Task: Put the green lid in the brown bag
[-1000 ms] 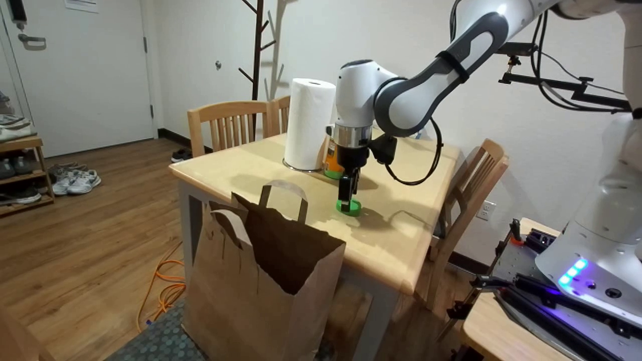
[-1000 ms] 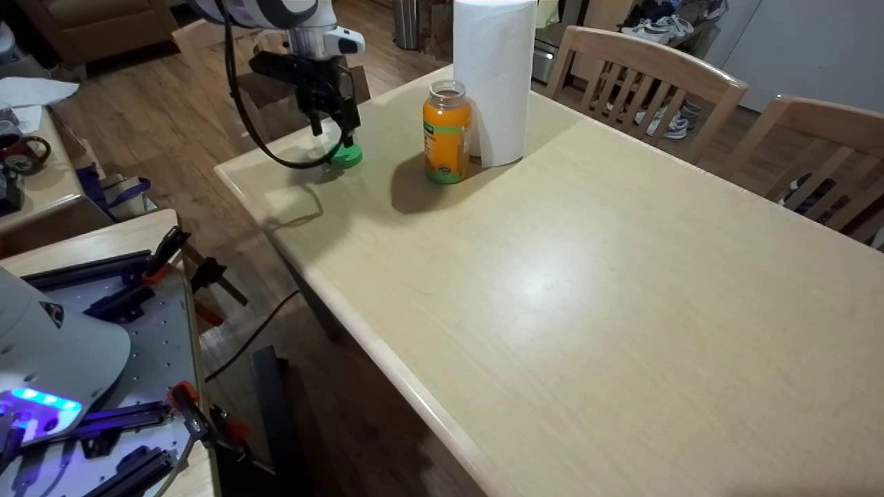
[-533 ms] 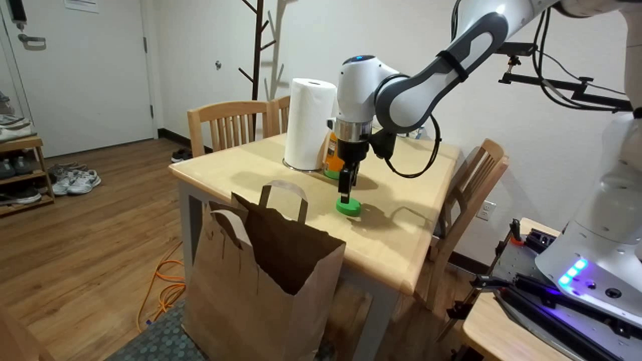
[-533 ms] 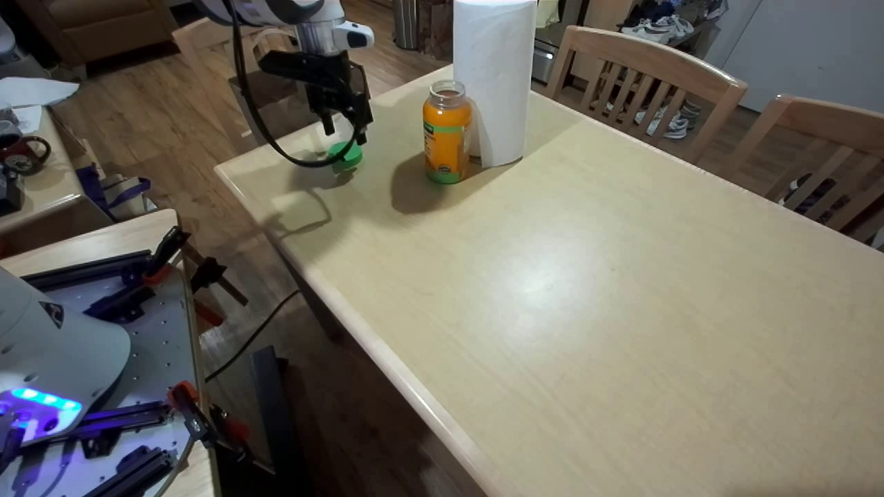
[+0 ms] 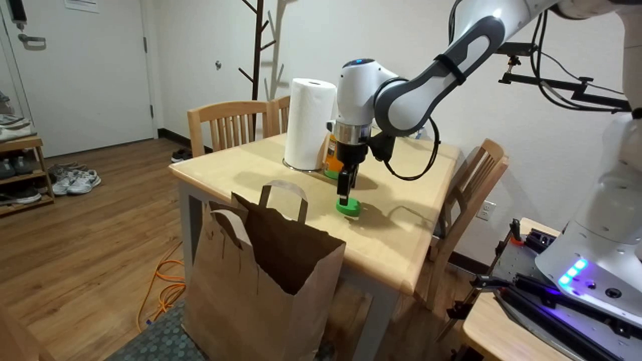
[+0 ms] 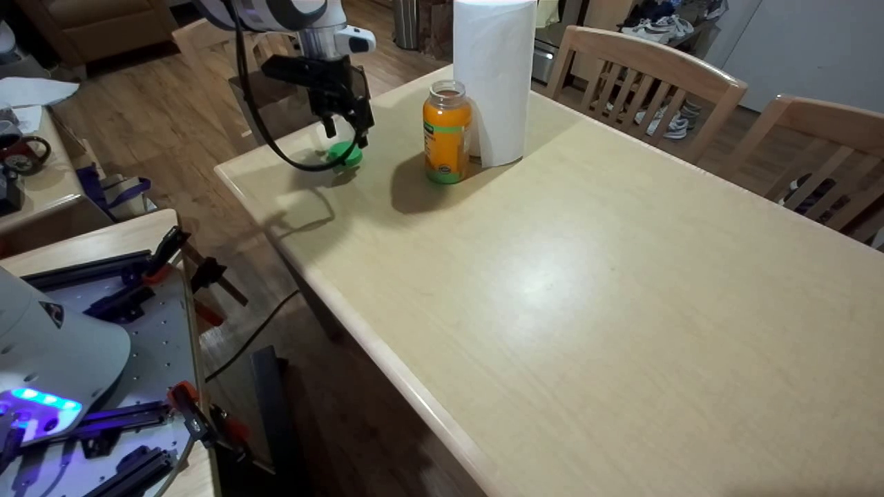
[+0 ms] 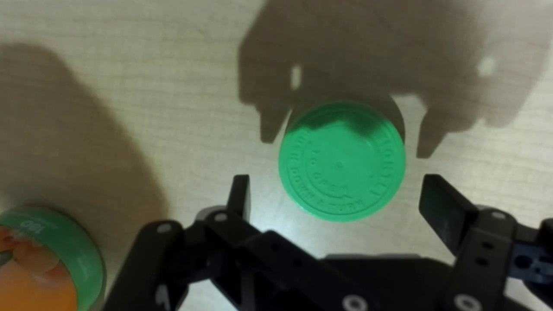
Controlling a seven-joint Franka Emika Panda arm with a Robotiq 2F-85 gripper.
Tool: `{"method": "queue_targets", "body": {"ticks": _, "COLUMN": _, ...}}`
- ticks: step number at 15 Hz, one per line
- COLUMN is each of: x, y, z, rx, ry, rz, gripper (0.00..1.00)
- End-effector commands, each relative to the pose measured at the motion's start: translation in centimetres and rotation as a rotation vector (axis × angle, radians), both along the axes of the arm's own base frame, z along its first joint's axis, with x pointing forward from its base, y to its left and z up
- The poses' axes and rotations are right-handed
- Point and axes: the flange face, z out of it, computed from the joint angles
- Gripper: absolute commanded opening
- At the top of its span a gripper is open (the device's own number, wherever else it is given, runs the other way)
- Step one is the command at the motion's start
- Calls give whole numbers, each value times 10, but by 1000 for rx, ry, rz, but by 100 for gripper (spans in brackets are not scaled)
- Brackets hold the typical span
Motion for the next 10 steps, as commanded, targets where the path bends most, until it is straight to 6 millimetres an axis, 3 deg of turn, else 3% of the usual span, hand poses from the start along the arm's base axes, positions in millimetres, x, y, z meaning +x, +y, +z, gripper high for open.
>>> {"method": "queue_targets", "body": {"ticks": 1, "x": 1, "y": -2, "z": -6, "rx": 29, "ry": 9, "rz": 4, "gripper": 100}}
{"method": "queue_targets", "body": {"ticks": 10, "x": -3, "y": -7, "z": -26, "rx": 60, "ry": 20, "rz": -17, "gripper": 100}}
